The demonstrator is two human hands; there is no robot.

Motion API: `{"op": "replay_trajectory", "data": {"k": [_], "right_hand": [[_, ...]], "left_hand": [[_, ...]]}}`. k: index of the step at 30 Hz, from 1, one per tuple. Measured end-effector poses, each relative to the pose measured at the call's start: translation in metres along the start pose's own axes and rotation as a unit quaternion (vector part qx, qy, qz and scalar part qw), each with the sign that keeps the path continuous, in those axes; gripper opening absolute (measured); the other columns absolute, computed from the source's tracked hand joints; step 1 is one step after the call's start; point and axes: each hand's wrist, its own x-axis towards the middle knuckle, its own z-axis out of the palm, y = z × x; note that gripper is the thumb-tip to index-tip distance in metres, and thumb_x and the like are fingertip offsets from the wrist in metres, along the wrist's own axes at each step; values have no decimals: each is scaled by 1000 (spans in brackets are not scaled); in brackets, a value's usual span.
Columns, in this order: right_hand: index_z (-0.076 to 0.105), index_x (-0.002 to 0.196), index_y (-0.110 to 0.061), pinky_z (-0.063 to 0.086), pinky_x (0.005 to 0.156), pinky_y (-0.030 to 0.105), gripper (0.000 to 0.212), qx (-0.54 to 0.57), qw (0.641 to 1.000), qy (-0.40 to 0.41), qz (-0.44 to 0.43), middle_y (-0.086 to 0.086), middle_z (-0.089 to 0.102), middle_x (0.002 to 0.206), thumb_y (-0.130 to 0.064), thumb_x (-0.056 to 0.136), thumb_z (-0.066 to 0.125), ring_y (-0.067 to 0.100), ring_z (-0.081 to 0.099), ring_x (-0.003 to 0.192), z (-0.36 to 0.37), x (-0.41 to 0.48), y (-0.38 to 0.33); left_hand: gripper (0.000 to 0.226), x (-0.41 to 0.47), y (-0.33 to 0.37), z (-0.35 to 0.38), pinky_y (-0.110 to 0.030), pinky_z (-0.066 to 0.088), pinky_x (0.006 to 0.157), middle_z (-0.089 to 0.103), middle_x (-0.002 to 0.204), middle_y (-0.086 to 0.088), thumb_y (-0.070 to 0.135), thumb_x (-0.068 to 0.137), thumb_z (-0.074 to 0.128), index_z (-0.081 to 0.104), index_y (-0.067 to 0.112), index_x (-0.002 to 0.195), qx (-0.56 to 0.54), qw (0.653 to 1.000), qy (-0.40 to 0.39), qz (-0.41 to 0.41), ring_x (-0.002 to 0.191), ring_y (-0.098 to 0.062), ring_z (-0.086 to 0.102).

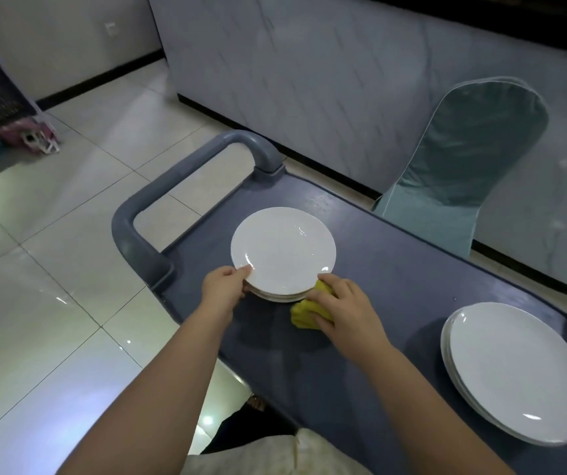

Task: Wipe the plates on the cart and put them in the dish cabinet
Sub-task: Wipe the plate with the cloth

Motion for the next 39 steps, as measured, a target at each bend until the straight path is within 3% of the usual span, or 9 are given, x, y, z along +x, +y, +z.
{"op": "replay_trajectory", "data": {"k": [4, 7, 9, 15, 21, 25, 29, 32, 39], "right_hand": [[68, 110, -24, 49, 87, 45, 33, 14, 1000, 7, 6, 9, 56, 134, -23, 78, 79, 35, 57, 103, -2, -1, 1], [68, 110, -24, 49, 89, 45, 33, 32, 999, 0, 14, 7, 54, 135, -24, 79, 79, 34, 56, 106, 0, -4, -2], [67, 111, -26, 48, 92, 44, 31, 44, 999, -7, 23, 5, 52, 138, -26, 82, 77, 32, 53, 110, -1, -5, -5], [68, 112, -25, 46, 96, 47, 29, 63, 998, 8, 28, 6, 52, 138, -26, 84, 75, 34, 51, 116, -8, -4, -11], [67, 110, -24, 48, 92, 51, 29, 76, 997, 25, 15, 9, 54, 134, -23, 82, 75, 37, 54, 111, -11, -4, -15], [68, 111, -22, 47, 95, 50, 31, 81, 996, 31, 23, 9, 53, 137, -21, 82, 77, 37, 52, 114, -14, -2, -18], [67, 116, -24, 41, 102, 41, 29, 93, 994, 27, 43, 3, 47, 142, -24, 87, 72, 29, 46, 122, -23, -3, -14], [68, 114, -24, 39, 102, 34, 26, 146, 984, 64, 83, -5, 48, 136, -22, 88, 71, 19, 46, 120, -44, -4, -7], [68, 107, -18, 40, 100, 34, 23, 162, 962, 210, 65, -8, 45, 130, -24, 85, 73, 18, 47, 116, -117, 30, -9]], "left_hand": [[23, -3, -7, -15, -30, 50, 64, 59, 80, -6, 27, 91, 65, 54, 9, 82, -99, 995, 30, 6, 74, -22, 55], [21, -14, -11, -12, -40, 58, 76, 65, 102, -9, 24, 93, 64, 55, 6, 102, -181, 981, -55, -47, 91, -25, 65], [20, -21, -12, -9, -38, 59, 70, 64, 110, -14, 14, 93, 64, 53, 4, 107, -172, 981, -75, -44, 93, -27, 66], [19, -24, 29, -19, -39, 59, 62, 63, 101, -17, 6, 94, 57, 50, 0, 111, -153, 988, -13, 11, 82, -28, 66], [10, -32, 102, -36, -43, 61, 60, 65, 85, -20, 1, 88, 62, 53, -1, 93, -93, 993, -53, 44, 71, -32, 67], [8, -41, 135, -40, -36, 59, 53, 66, 83, -17, 3, 88, 62, 58, 2, 94, -13, 994, -68, 84, 68, -27, 68], [24, -44, 131, -52, -32, 58, 53, 65, 97, -14, 3, 91, 58, 57, 10, 114, -37, 991, -102, 79, 78, -26, 67], [50, -44, 95, -69, -42, 60, 63, 60, 119, -11, 3, 92, 56, 45, 23, 137, -158, 977, -138, 42, 92, -31, 67], [71, -90, 18, -50, -45, 60, 65, 51, 131, -9, -12, 85, 54, 42, 32, 140, -291, 930, -224, -3, 98, -37, 67]]}}
